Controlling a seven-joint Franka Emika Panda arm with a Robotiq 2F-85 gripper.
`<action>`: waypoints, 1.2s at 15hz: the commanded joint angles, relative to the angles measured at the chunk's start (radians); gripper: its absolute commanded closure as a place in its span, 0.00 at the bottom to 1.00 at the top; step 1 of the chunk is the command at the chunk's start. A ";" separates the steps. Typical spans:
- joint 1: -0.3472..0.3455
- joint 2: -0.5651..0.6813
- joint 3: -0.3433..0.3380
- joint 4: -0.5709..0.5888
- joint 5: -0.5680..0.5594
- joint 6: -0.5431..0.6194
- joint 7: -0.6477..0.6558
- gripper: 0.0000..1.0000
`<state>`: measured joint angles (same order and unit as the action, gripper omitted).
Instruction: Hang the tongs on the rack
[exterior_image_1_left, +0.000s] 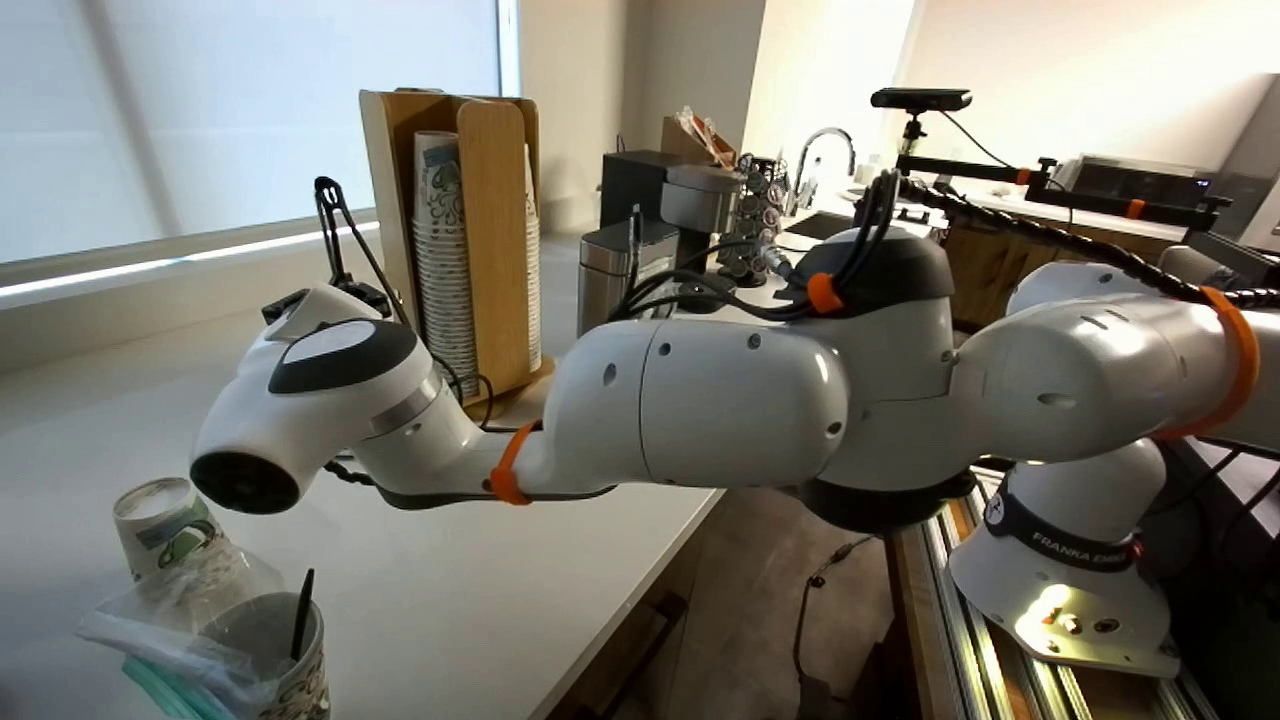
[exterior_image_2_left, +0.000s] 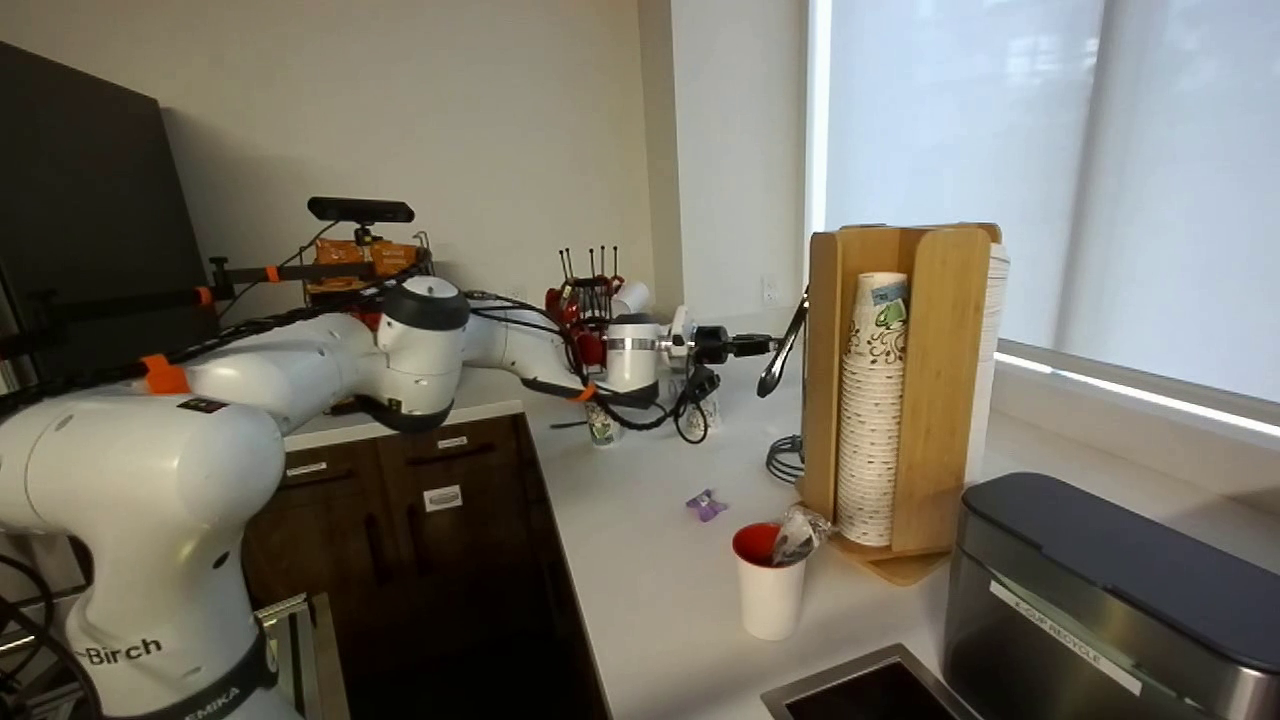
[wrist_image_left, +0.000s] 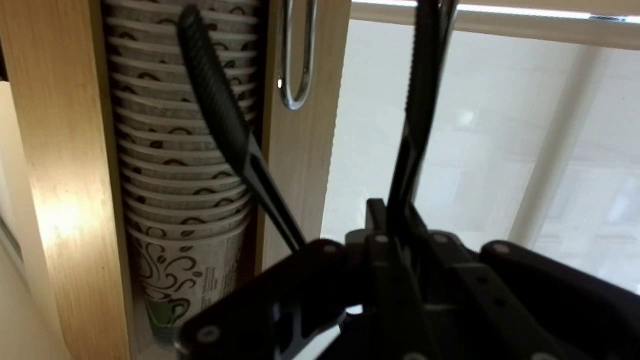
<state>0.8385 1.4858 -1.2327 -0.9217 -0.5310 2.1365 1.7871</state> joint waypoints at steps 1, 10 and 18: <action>-0.011 0.000 0.032 0.037 -0.069 -0.045 0.021 0.98; -0.023 0.000 0.047 0.045 -0.070 -0.027 0.058 0.98; -0.027 0.000 0.059 0.059 -0.108 -0.042 0.050 0.98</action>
<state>0.8244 1.4853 -1.1952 -0.8902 -0.5943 2.1106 1.8124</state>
